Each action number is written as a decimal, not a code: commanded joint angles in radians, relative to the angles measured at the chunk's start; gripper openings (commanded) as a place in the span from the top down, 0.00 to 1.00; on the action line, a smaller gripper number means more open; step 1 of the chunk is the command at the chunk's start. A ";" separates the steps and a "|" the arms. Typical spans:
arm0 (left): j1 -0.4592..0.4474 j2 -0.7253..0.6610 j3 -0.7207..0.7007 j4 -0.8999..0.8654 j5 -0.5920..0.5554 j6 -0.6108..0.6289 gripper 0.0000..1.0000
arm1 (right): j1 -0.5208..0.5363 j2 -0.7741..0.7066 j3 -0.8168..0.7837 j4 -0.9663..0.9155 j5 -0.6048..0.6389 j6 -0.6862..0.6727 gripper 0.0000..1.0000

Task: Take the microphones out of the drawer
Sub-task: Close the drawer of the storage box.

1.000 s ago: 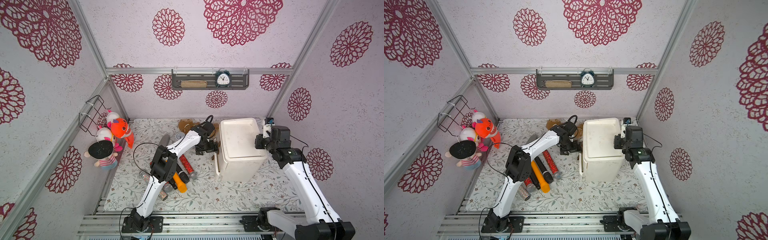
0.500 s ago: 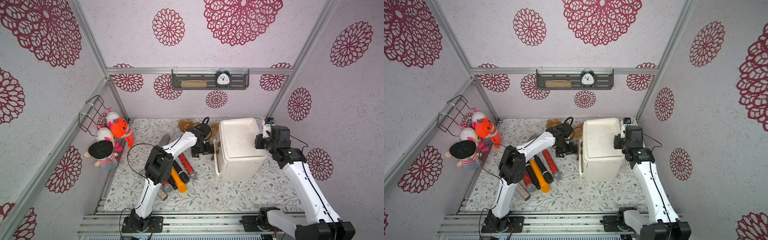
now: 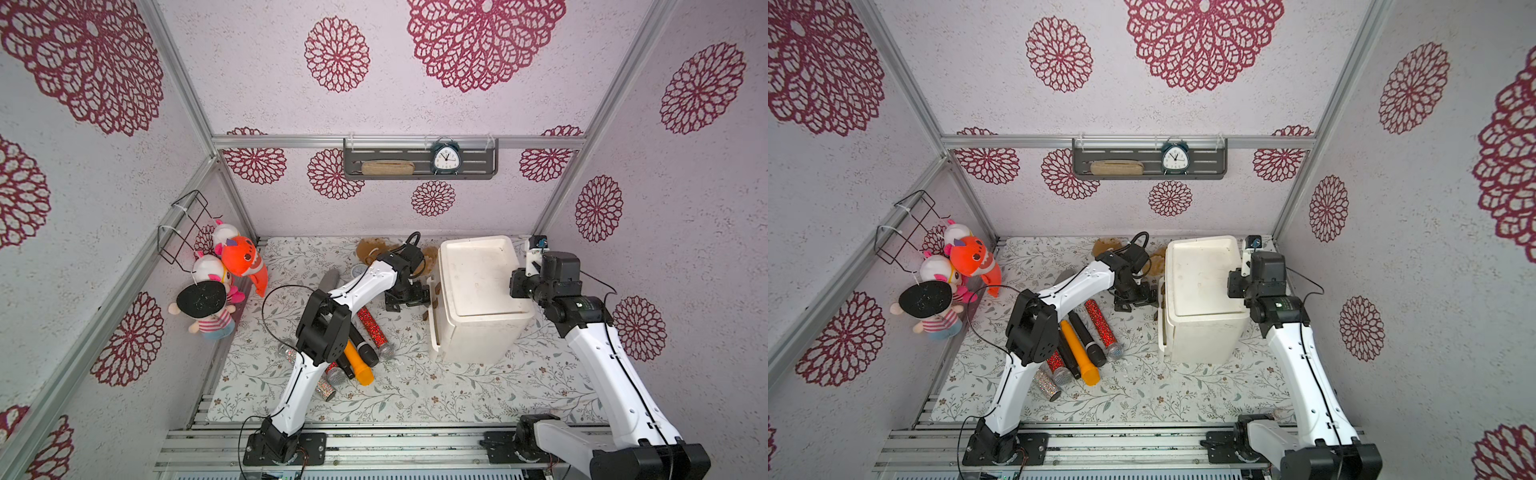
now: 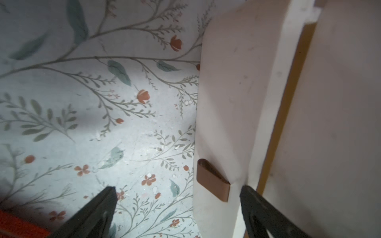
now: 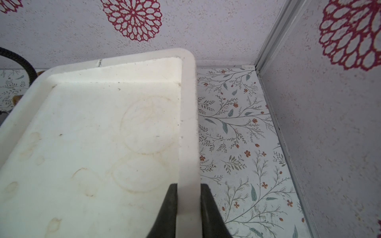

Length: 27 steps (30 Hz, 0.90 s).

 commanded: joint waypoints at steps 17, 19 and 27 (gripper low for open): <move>0.016 -0.039 0.012 -0.126 -0.097 0.011 0.03 | 0.026 -0.011 0.023 0.011 -0.149 0.046 1.00; 0.023 -0.051 -0.017 -0.134 -0.127 0.019 0.03 | 0.025 -0.007 0.023 0.009 -0.149 0.047 1.00; 0.016 -0.023 -0.045 -0.033 -0.051 0.016 0.03 | 0.026 -0.007 0.020 0.012 -0.157 0.048 1.00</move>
